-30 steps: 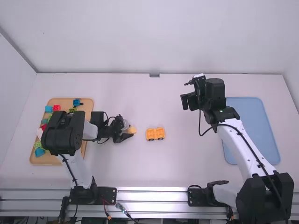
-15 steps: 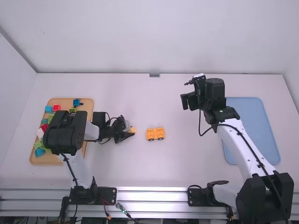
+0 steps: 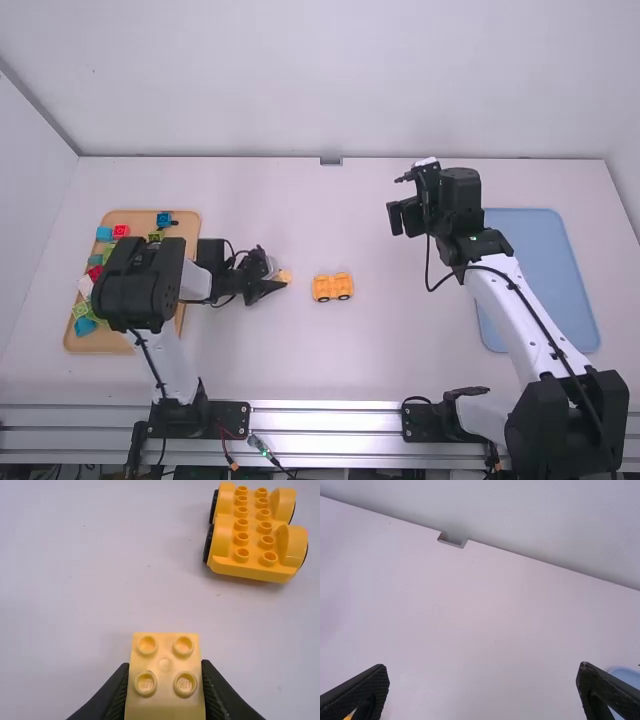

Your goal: Assemble lego blocks to make yellow taxi

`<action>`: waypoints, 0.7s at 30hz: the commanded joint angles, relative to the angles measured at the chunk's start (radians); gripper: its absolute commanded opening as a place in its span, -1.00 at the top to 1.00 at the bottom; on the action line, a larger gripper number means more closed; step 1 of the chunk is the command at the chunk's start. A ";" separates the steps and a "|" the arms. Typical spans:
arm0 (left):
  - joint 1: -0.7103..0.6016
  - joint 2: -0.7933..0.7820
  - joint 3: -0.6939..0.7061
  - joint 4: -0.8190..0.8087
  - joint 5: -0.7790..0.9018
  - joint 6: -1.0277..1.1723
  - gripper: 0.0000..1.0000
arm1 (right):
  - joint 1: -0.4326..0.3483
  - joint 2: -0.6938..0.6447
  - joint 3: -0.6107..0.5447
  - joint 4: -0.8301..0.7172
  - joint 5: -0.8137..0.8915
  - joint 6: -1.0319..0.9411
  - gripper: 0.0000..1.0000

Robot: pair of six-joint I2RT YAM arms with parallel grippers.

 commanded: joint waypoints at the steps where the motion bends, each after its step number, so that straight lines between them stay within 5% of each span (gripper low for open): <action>1: 0.000 0.013 -0.017 -0.001 -0.076 -0.001 0.54 | 0.002 0.006 0.031 0.002 0.006 0.002 -0.98; 8: 0.000 -0.023 -0.017 0.031 -0.061 -0.079 0.94 | 0.002 0.006 0.031 -0.026 -0.012 -0.063 -0.98; 12: 0.000 -0.049 -0.017 0.026 -0.061 -0.072 0.88 | 0.002 0.006 0.005 -0.024 -0.154 -0.262 -0.98; 21: 0.000 -0.107 -0.017 -0.007 -0.047 -0.079 0.79 | -0.045 0.101 -0.279 0.276 -0.706 -0.621 -0.98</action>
